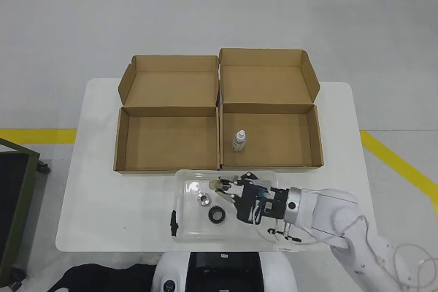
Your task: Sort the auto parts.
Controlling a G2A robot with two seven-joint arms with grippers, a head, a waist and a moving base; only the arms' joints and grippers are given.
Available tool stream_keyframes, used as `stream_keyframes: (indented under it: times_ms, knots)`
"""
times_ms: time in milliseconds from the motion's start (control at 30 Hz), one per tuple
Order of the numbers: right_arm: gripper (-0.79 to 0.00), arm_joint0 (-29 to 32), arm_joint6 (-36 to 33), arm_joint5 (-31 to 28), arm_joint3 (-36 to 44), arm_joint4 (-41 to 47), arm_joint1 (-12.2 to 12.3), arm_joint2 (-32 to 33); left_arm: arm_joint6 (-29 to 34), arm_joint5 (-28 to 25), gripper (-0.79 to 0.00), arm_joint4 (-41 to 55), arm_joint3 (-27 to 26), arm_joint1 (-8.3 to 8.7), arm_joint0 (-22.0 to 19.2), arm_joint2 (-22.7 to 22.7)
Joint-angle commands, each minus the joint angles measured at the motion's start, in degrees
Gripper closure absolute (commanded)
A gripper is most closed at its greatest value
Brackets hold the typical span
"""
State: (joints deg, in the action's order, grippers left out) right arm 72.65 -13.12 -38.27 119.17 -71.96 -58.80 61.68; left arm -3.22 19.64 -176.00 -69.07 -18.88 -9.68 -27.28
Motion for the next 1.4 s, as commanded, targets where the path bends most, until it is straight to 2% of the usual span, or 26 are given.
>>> stream_keyframes:
  times_ms: [0,233,500,600,700,867,1000,1167,1367]
  knots:
    - [0.0,-0.3,3.2,0.4,0.4,1.0,-0.2,-0.3,0.0,0.0,-0.785,0.0,0.0,0.0,0.0,0.0]
    - [0.0,-1.2,12.4,0.9,1.4,3.5,-0.7,0.7,0.0,0.0,-0.785,0.0,0.0,0.0,0.0,0.0]
    - [0.0,-1.5,19.0,2.7,1.7,4.1,-1.2,1.5,0.0,0.0,-0.785,0.0,0.0,0.0,0.0,0.0]
    - [0.0,-1.2,22.1,5.2,1.7,3.5,-1.5,1.7,0.0,0.0,-0.785,0.0,0.0,0.0,0.0,0.0]
    - [0.0,-0.7,23.9,7.3,1.7,3.5,-1.7,2.1,0.0,0.0,-0.785,0.0,0.0,0.0,0.0,0.0]
    - [0.0,-0.4,25.4,7.3,1.8,3.0,-1.9,2.5,0.0,0.0,-0.785,0.0,0.0,0.0,0.0,0.0]
    - [0.0,-0.3,24.4,6.9,1.8,1.8,-1.9,3.2,0.0,0.0,-0.785,0.0,0.0,0.0,0.0,0.0]
    - [0.0,0.3,15.3,5.9,0.8,-1.7,-1.4,5.2,0.0,0.0,-0.785,0.0,0.0,0.0,0.0,0.0]
    - [0.0,0.7,9.1,5.2,-2.7,-1.8,-1.0,8.3,0.0,0.0,-0.785,0.0,0.0,0.0,0.0,0.0]
